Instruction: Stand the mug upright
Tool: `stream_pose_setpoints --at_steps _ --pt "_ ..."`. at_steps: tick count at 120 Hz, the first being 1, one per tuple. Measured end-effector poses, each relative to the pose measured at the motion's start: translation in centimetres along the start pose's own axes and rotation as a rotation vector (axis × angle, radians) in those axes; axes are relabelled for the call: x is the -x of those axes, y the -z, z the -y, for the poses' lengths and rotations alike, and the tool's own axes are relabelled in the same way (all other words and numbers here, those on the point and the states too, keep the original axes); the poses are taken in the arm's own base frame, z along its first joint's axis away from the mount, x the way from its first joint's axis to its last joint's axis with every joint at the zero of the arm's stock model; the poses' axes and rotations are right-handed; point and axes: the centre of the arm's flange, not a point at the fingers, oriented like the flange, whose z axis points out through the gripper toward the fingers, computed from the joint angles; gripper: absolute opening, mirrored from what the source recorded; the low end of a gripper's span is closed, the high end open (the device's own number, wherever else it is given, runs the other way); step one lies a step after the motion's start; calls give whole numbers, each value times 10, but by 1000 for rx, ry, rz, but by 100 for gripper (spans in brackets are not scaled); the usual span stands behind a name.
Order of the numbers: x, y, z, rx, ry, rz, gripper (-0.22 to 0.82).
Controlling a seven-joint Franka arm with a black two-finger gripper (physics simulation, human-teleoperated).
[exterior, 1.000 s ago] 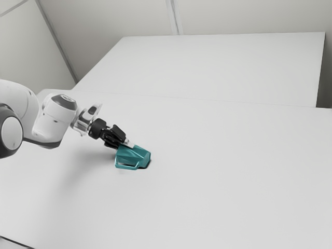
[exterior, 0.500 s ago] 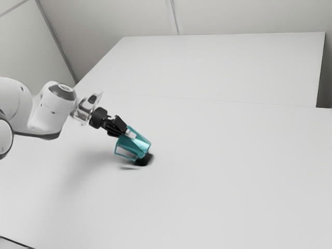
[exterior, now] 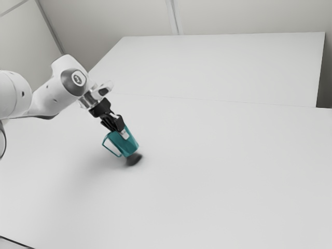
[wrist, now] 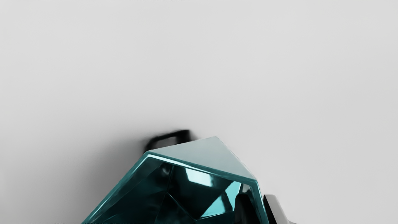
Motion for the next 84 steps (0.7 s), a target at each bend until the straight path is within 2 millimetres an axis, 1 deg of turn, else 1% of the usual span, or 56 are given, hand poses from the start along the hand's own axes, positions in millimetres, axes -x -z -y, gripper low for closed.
stream_pose_setpoints --at_steps 9,23,33,58,84 --pt "-7 -2 -8 -69 -23 28 -15" --pt "-18 -11 -27 -188 -76 76 -16" --pt "-24 -16 -34 -273 -100 103 -17" --pt "-33 -19 -42 -443 -119 122 -18" --pt "-38 -27 -40 -515 -72 112 -18"
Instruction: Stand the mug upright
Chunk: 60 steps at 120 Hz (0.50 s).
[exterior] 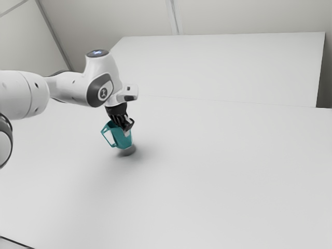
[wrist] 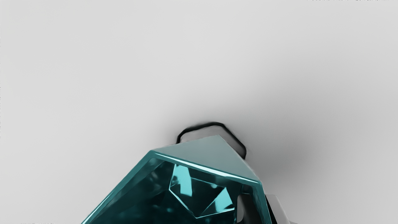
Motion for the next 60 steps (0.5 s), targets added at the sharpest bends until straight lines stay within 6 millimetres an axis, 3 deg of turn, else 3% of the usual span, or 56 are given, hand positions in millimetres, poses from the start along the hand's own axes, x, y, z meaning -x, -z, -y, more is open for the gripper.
stream_pose_setpoints --at_steps 60 --pt "-5 -28 0 -10 131 20 -18"
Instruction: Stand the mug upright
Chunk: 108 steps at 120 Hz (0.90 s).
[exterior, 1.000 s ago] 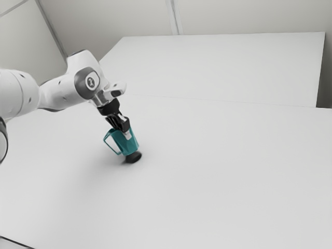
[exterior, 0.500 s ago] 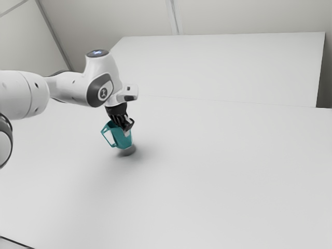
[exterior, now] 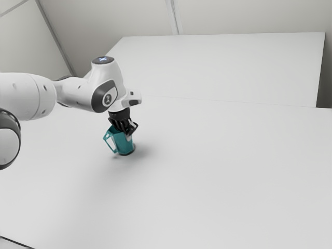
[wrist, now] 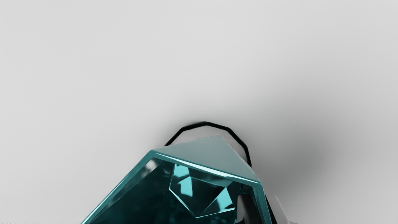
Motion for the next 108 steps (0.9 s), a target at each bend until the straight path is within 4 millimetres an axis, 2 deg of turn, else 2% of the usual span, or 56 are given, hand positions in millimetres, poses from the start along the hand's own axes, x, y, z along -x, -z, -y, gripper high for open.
stream_pose_setpoints --at_steps 9,26,36,51,59,75,91,108 --pt "0 -1 0 2 13 -1 -13" --pt "0 -2 0 8 29 1 17" --pt "0 -2 0 10 36 0 31" --pt "0 0 0 11 45 -3 44" --pt "0 7 0 10 49 -14 49" --pt "3 44 -2 8 55 -67 54" --pt "13 92 -13 15 49 -115 57" --pt "20 151 -9 35 71 -150 59"
